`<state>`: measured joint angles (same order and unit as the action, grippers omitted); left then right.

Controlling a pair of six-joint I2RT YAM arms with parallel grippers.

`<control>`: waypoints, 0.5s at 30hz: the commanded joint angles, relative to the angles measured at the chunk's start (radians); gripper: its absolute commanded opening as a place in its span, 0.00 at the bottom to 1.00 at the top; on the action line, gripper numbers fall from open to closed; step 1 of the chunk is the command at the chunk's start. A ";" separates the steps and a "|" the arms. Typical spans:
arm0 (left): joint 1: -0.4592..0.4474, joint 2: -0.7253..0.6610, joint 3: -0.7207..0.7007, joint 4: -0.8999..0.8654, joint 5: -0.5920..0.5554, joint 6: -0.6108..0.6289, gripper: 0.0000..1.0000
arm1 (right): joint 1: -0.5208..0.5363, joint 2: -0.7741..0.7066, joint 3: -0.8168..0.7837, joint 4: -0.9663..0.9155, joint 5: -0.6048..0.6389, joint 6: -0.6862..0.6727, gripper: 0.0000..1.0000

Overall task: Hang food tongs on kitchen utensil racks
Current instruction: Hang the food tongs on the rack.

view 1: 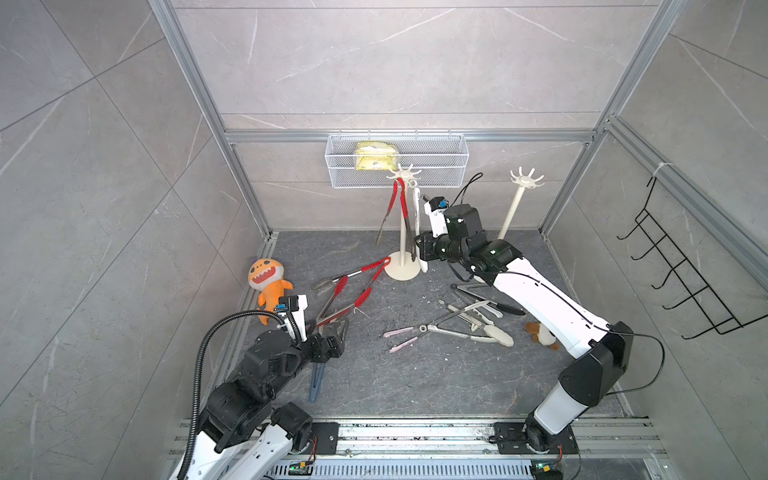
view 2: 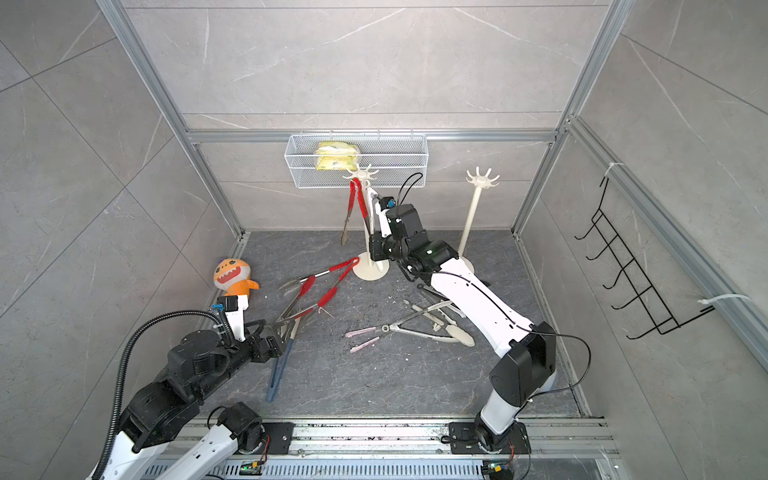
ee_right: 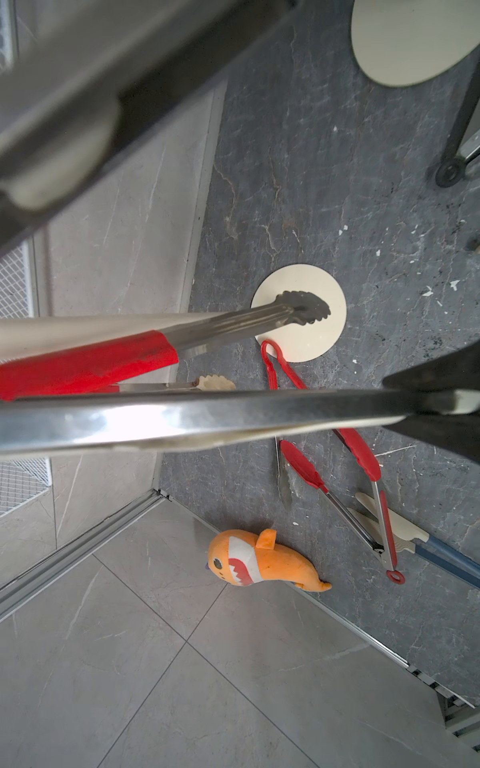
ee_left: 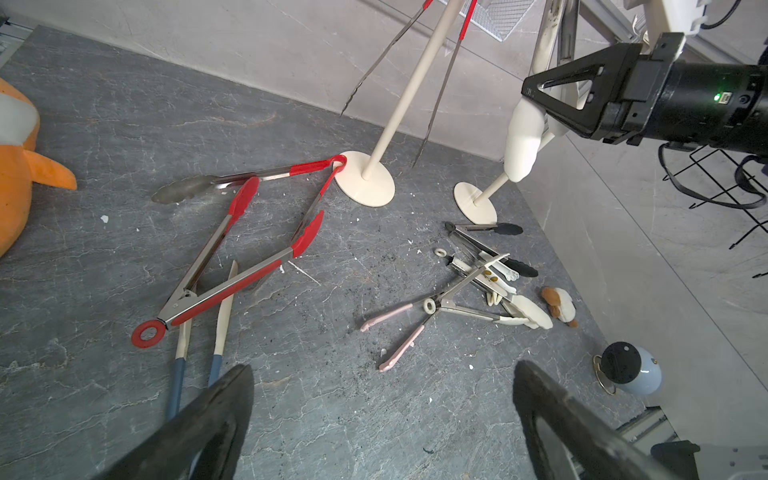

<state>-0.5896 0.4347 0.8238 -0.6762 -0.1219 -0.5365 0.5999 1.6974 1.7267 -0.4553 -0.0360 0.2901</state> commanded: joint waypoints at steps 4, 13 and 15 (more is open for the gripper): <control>-0.001 -0.027 0.004 -0.016 -0.008 -0.016 1.00 | -0.017 0.052 0.076 0.024 -0.043 -0.017 0.03; -0.003 -0.031 0.007 -0.027 -0.016 -0.021 1.00 | -0.018 0.096 0.096 0.034 -0.080 -0.003 0.03; -0.002 -0.031 0.009 -0.028 -0.019 -0.021 1.00 | -0.018 0.102 0.095 0.032 -0.081 -0.002 0.03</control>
<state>-0.5896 0.4126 0.8238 -0.7116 -0.1295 -0.5484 0.5827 1.7885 1.7882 -0.4530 -0.1005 0.2913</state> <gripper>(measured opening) 0.996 0.096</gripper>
